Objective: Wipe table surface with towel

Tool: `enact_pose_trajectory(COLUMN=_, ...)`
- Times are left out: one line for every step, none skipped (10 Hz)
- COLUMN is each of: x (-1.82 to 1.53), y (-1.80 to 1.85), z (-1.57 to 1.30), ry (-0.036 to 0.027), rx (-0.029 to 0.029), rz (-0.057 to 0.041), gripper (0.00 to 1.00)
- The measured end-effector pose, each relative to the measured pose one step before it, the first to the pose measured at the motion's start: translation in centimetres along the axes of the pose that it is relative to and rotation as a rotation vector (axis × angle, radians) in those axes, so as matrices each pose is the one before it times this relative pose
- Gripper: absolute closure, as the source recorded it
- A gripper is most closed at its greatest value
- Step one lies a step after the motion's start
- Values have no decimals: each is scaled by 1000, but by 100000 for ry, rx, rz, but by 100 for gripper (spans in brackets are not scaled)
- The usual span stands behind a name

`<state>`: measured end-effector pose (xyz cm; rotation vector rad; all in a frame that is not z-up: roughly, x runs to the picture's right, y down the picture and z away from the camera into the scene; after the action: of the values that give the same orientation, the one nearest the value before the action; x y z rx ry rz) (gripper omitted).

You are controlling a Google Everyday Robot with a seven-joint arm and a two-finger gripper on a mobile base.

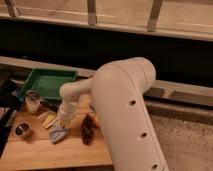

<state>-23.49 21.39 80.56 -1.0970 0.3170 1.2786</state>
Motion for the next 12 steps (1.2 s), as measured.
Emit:
enact_pose_trajectory(x=789, y=675, z=504, ry=2069, rx=112, rz=-1095, gripper=100)
enact_pose_trajectory(x=1428, y=52, z=185, ry=2520, rx=746, rz=-205, gripper=100)
enact_pose_trajectory(x=1114, y=-490, z=-297, ry=938, rx=897, rz=857, gripper=100)
enact_pose_trajectory(x=1060, y=-608, z=-301, ry=659, rx=785, rz=1153, gripper=100)
enact_pose_trajectory(x=818, y=-679, z=-260, ry=507, rx=688, rz=1779, gripper=100)
enact_pose_trajectory(x=291, y=-725, z=-32, ry=769, rx=1363, rz=2396, gripper=100)
enact_pose_trajectory(x=-144, y=-429, z=8, ry=319, rx=663, rz=1686, gripper=100)
enact_pose_trajectory(x=-693, y=-717, z=-316, ry=-844, rx=468, rz=2334, gripper=100)
enact_pose_trajectory(x=-845, y=-664, z=-488, ry=-1611, rx=292, rz=1791, gripper=100)
enact_pose_trajectory(x=-786, y=-456, z=-603, ry=-2101, rx=10, rz=1200, gripper=100)
enact_pose_trajectory(x=-1225, y=-132, z=-722, ry=-2769, rx=-27, rz=751, gripper=100)
enact_pose_trajectory(x=-1347, y=670, z=-425, ry=-2191, rx=-394, rz=-588, gripper=100)
